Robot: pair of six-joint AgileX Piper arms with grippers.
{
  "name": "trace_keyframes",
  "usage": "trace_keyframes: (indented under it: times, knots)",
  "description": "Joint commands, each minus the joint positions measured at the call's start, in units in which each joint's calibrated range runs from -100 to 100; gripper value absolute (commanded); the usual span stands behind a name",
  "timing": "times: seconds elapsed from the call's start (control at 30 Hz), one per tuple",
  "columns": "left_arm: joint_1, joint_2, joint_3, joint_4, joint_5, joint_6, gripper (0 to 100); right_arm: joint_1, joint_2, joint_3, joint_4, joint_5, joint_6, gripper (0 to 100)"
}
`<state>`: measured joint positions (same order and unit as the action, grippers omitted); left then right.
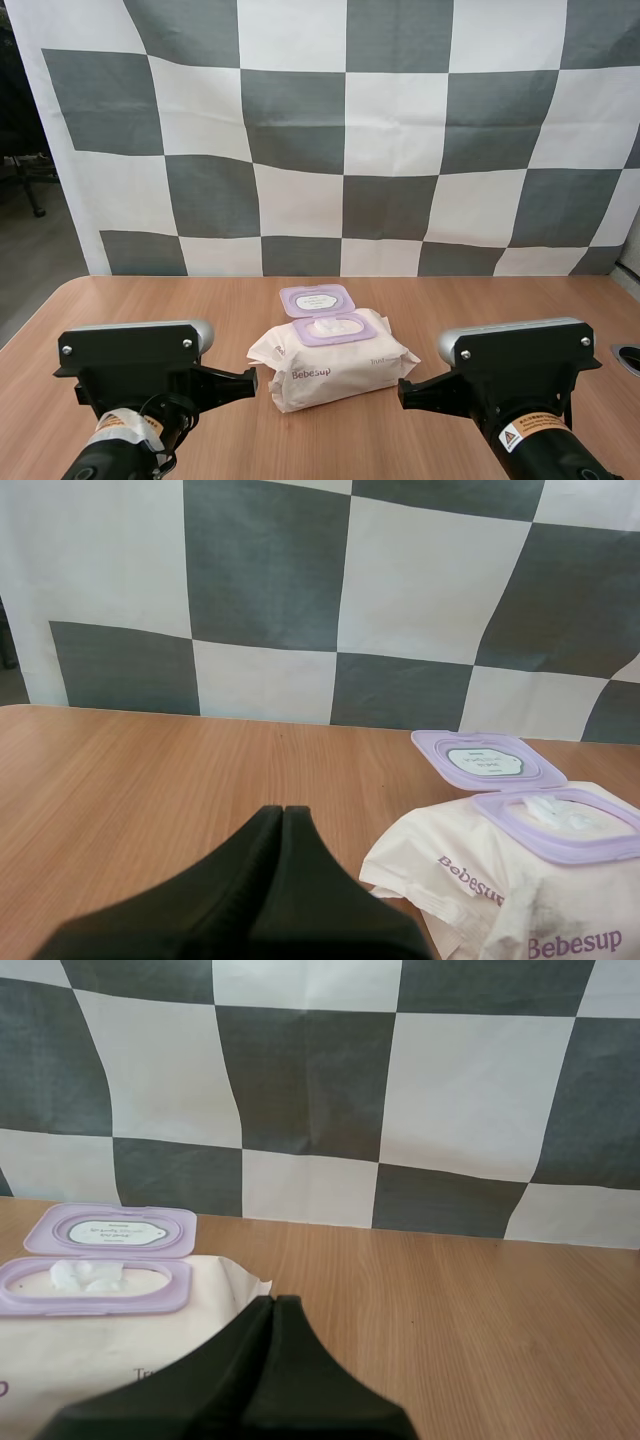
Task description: Open the wet wipes lid
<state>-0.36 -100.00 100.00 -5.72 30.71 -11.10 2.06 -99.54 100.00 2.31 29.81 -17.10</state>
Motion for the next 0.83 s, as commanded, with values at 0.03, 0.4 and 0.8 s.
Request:
trace_keyframes:
  times: [0.03,0.4,0.8]
  knots:
    - [-0.05,0.0,0.0,0.1,0.0,0.0,0,0.0,0.0,0.0,-0.1,-0.1,0.0,0]
    - [-0.05,0.0,0.0,0.1,0.0,0.0,0,0.0,0.0,0.0,-0.1,-0.1,0.0,0]
    - [-0.05,0.0,0.0,0.1,0.0,0.0,0,-2.4,0.0,0.0,-0.1,-0.1,0.0,0]
